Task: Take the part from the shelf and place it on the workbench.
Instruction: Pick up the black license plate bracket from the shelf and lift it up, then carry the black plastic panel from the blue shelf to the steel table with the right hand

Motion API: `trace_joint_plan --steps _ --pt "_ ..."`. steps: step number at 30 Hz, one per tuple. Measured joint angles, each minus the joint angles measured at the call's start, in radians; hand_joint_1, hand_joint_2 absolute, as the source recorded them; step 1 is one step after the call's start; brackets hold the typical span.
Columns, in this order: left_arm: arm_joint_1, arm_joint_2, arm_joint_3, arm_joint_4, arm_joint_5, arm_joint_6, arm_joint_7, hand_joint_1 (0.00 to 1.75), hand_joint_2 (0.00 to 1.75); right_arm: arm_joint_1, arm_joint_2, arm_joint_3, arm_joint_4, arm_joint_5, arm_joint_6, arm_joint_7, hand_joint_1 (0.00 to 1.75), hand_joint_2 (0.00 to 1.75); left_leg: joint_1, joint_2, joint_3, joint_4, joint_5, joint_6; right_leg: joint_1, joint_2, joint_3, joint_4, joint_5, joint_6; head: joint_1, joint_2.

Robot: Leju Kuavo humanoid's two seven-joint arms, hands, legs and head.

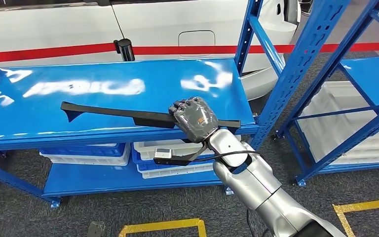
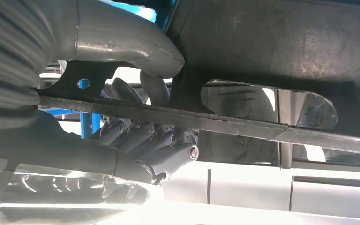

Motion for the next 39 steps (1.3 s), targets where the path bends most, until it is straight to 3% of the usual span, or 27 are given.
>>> trace_joint_plan --steps 2,3,4,6,8,10,12,13,14,16,17,18,19,20,22,23,25,27,28,29,31,32,33,34,35,37,39 --pt "0.000 0.000 0.000 0.000 0.000 -0.002 0.002 0.00 1.75 0.008 -0.003 -0.001 -0.007 0.004 0.000 0.000 1.54 1.75 -0.002 0.001 -0.028 0.001 0.021 0.002 -0.001 0.000 -0.029 0.134 -0.067 0.000 0.002 0.000" --pt "0.000 0.000 0.000 0.000 0.000 -0.003 0.002 0.00 1.75 0.013 -0.004 -0.002 -0.010 0.005 0.000 0.000 1.54 1.75 -0.002 0.001 -0.041 0.002 0.031 0.001 -0.001 0.000 -0.024 0.163 -0.073 0.007 0.003 0.000" --pt "0.000 0.000 0.000 0.000 0.000 -0.004 0.003 0.00 1.75 0.016 -0.005 -0.002 -0.013 0.006 0.000 0.000 1.54 1.75 -0.002 0.000 -0.053 0.002 0.041 -0.001 -0.001 0.000 0.001 0.154 -0.063 0.015 0.003 0.000" --pt "0.000 0.000 0.000 0.000 0.000 -0.004 0.004 0.00 1.75 0.020 -0.006 -0.003 -0.020 0.007 0.000 0.000 1.54 1.75 -0.002 0.000 -0.074 0.005 0.058 -0.007 -0.001 0.000 0.101 0.031 -0.030 0.025 0.003 0.000" --pt "0.000 0.000 0.000 0.000 0.000 -0.005 0.008 0.00 1.75 0.020 -0.005 -0.006 -0.033 0.010 0.000 0.000 1.54 1.75 -0.005 -0.001 -0.089 0.008 0.074 -0.017 0.004 0.000 0.195 -0.110 -0.025 0.018 0.002 0.000" --pt "0.001 -0.001 -0.001 0.000 0.000 -0.008 0.012 0.00 1.75 0.020 -0.007 -0.007 -0.045 0.014 0.000 -0.001 1.54 1.75 -0.007 -0.001 -0.096 0.008 0.090 -0.029 0.010 0.002 0.216 -0.160 -0.030 0.007 0.001 0.000" --pt "0.003 0.001 -0.001 0.001 -0.001 -0.011 0.014 0.00 1.75 0.020 -0.010 -0.008 -0.054 0.017 0.000 -0.004 1.54 1.75 -0.004 -0.004 -0.104 0.011 0.090 -0.039 0.002 0.001 0.200 -0.160 -0.016 -0.009 0.002 0.000" --pt "0.004 0.001 -0.001 0.001 -0.001 -0.012 0.014 0.00 1.75 0.020 -0.011 -0.008 -0.059 0.019 0.001 -0.004 1.54 1.75 -0.002 -0.005 -0.114 0.028 0.066 -0.044 -0.003 -0.001 0.194 -0.160 -0.006 -0.021 0.000 0.000" --pt "0.005 0.002 -0.001 0.001 -0.002 -0.012 0.015 0.00 1.75 0.020 -0.012 -0.009 -0.063 0.021 0.003 -0.005 1.54 1.75 0.000 -0.006 -0.131 0.068 0.022 -0.050 -0.008 -0.003 0.184 -0.162 0.007 -0.031 -0.001 0.000" --pt "0.004 0.003 -0.002 0.001 -0.002 -0.012 0.015 0.00 1.75 0.020 -0.012 -0.012 -0.068 0.023 0.006 -0.005 1.54 1.75 0.002 -0.006 -0.170 0.198 -0.081 -0.059 -0.008 -0.004 0.159 -0.160 0.031 -0.040 -0.005 0.000" --pt "0.004 0.003 -0.002 0.001 -0.003 -0.012 0.015 0.00 1.75 0.021 -0.012 -0.013 -0.069 0.023 0.008 -0.005 1.54 1.75 0.003 -0.006 -0.185 0.266 -0.113 -0.064 -0.008 -0.004 0.145 -0.160 0.043 -0.039 -0.005 0.000" --pt "0.004 0.003 -0.002 0.001 -0.003 -0.012 0.016 0.00 1.75 0.022 -0.013 -0.014 -0.069 0.023 0.009 -0.005 1.54 1.75 0.005 -0.006 -0.188 0.310 -0.121 -0.067 -0.008 -0.004 0.132 -0.159 0.053 -0.038 -0.005 0.000" --pt "0.004 0.003 -0.002 0.001 -0.003 -0.012 0.017 0.00 1.75 0.024 -0.014 -0.015 -0.069 0.024 0.010 -0.005 1.54 1.75 0.007 -0.006 -0.174 0.320 -0.109 -0.068 -0.007 -0.004 0.118 -0.158 0.064 -0.035 -0.005 0.000" --pt "0.003 0.003 -0.002 0.001 -0.003 -0.012 0.018 0.00 1.75 0.025 -0.015 -0.015 -0.069 0.024 0.010 -0.005 1.54 1.75 0.009 -0.006 -0.140 0.293 -0.084 -0.068 -0.008 -0.004 0.105 -0.158 0.073 -0.032 -0.005 0.000" --pt "0.001 0.004 -0.002 0.000 -0.003 -0.012 0.021 0.00 1.75 0.026 -0.016 -0.020 -0.072 0.025 0.011 -0.005 1.54 1.75 0.011 -0.006 -0.027 0.158 -0.049 -0.064 -0.006 -0.003 0.085 -0.155 0.091 -0.023 -0.006 0.000" --pt "-0.001 0.004 -0.002 0.000 -0.003 -0.012 0.022 0.00 1.75 0.025 -0.016 -0.023 -0.076 0.027 0.011 -0.004 1.54 1.75 0.010 -0.007 0.025 0.085 -0.052 -0.059 -0.003 -0.003 0.079 -0.153 0.099 -0.016 -0.005 0.000" --pt "-0.002 0.004 -0.002 0.000 -0.005 -0.014 0.023 0.00 1.75 0.025 -0.017 -0.029 -0.083 0.032 0.015 0.000 1.54 1.75 0.004 -0.008 0.078 0.003 -0.069 -0.047 0.000 -0.005 0.073 -0.154 0.116 -0.001 -0.004 0.000" --pt "-0.002 0.004 -0.004 0.000 -0.009 -0.018 0.024 0.00 1.75 0.030 -0.022 -0.032 -0.090 0.041 0.022 0.006 1.54 1.75 0.000 -0.006 0.070 -0.005 -0.058 -0.028 0.003 -0.005 0.067 -0.156 0.130 0.015 -0.003 0.000" --pt "-0.002 0.003 -0.005 0.000 -0.011 -0.020 0.024 0.00 1.75 0.034 -0.025 -0.035 -0.094 0.046 0.026 0.010 1.54 1.75 0.000 -0.004 0.061 -0.007 -0.045 -0.018 0.004 -0.003 0.057 -0.144 0.118 0.017 -0.003 0.000" --pt "-0.003 0.003 -0.005 0.000 -0.012 -0.023 0.024 0.00 1.75 0.039 -0.030 -0.039 -0.099 0.051 0.028 0.013 1.54 1.75 0.000 -0.002 0.048 -0.011 -0.031 -0.008 0.006 -0.001 0.039 -0.114 0.090 0.014 0.000 0.000" --pt "-0.004 0.004 -0.005 0.000 -0.017 -0.026 0.026 0.00 1.75 0.050 -0.039 -0.050 -0.109 0.060 0.030 0.019 1.54 1.75 -0.003 0.001 0.013 -0.013 -0.001 0.005 0.006 0.001 -0.009 0.011 -0.004 0.003 0.004 0.000" --pt "-0.005 0.004 -0.005 0.000 -0.019 -0.027 0.028 0.00 1.75 0.056 -0.043 -0.054 -0.113 0.064 0.030 0.022 1.54 1.75 -0.005 0.002 -0.005 -0.012 0.013 0.008 0.006 0.001 -0.029 0.085 -0.042 0.002 0.006 0.000" --pt "-0.005 0.004 -0.006 0.000 -0.023 -0.029 0.029 0.00 1.75 0.063 -0.046 -0.058 -0.118 0.071 0.031 0.026 1.54 1.75 -0.007 0.002 -0.022 -0.011 0.026 0.009 0.006 0.001 -0.036 0.144 -0.061 0.006 0.006 0.000" --pt "-0.005 0.004 -0.007 0.000 -0.027 -0.031 0.032 0.00 1.75 0.070 -0.050 -0.061 -0.124 0.079 0.032 0.031 1.54 1.75 -0.008 0.003 -0.039 -0.010 0.039 0.008 0.006 0.001 -0.027 0.172 -0.060 0.013 0.006 0.000" --pt "-0.006 0.004 -0.009 0.000 -0.031 -0.032 0.034 0.00 1.75 0.078 -0.052 -0.064 -0.131 0.087 0.034 0.035 1.54 1.75 -0.009 0.003 -0.055 -0.009 0.051 0.007 0.006 0.001 0.001 0.161 -0.045 0.021 0.006 0.000" --pt "-0.010 0.005 -0.012 0.000 -0.038 -0.035 0.039 0.00 1.75 0.087 -0.054 -0.073 -0.148 0.100 0.040 0.042 1.54 1.75 -0.010 0.003 -0.083 -0.006 0.073 0.001 0.006 0.001 0.109 0.038 -0.017 0.026 0.006 0.000" --pt "-0.016 0.006 -0.014 -0.001 -0.043 -0.039 0.043 0.00 1.75 0.090 -0.054 -0.083 -0.168 0.109 0.047 0.047 1.54 1.75 -0.013 0.002 -0.102 -0.002 0.096 -0.008 0.012 0.001 0.217 -0.120 -0.030 0.013 0.004 0.000"
